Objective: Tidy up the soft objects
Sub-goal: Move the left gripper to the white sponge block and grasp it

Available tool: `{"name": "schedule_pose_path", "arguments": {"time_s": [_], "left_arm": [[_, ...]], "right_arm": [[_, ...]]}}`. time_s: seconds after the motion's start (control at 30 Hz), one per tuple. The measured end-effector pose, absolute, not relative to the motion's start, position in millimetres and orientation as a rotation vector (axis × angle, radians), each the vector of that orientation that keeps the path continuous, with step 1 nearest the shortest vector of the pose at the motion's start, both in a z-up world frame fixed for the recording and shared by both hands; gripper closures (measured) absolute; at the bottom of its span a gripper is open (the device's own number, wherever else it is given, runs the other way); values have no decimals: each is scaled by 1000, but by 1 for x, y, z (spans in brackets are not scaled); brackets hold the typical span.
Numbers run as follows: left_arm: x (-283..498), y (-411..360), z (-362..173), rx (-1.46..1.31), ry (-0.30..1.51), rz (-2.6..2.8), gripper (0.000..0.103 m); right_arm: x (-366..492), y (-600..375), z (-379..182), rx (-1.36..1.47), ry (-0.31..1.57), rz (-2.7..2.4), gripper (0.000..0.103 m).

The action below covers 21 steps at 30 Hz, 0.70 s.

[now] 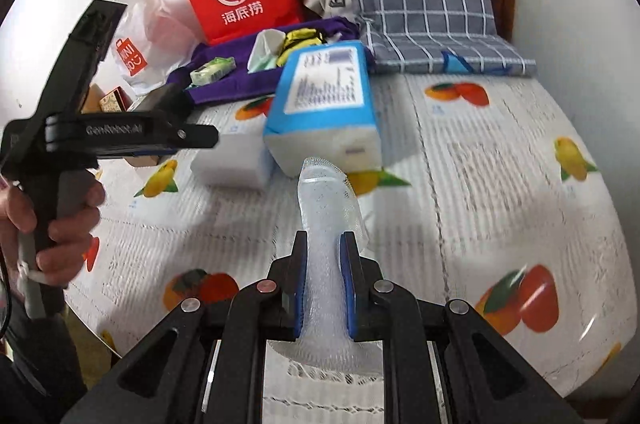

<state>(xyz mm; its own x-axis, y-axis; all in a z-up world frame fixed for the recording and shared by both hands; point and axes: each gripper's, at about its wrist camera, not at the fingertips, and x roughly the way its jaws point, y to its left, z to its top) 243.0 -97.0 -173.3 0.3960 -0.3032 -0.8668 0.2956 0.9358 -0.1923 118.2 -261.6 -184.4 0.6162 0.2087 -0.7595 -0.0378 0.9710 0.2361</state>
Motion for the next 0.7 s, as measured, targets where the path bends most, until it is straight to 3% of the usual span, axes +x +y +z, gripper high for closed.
{"name": "schedule_pose_path", "arguments": {"time_s": [0.47, 0.53, 0.7], "left_arm": [[246, -121, -202, 43, 1083, -339, 26], [244, -117, -200, 32, 1065, -356, 30], [238, -102, -199, 28, 1061, -369, 52]], "right_arm": [[119, -269, -198, 222, 884, 155, 86], [122, -268, -201, 218, 885, 156, 86], [130, -260, -209, 206, 899, 160, 86]]}}
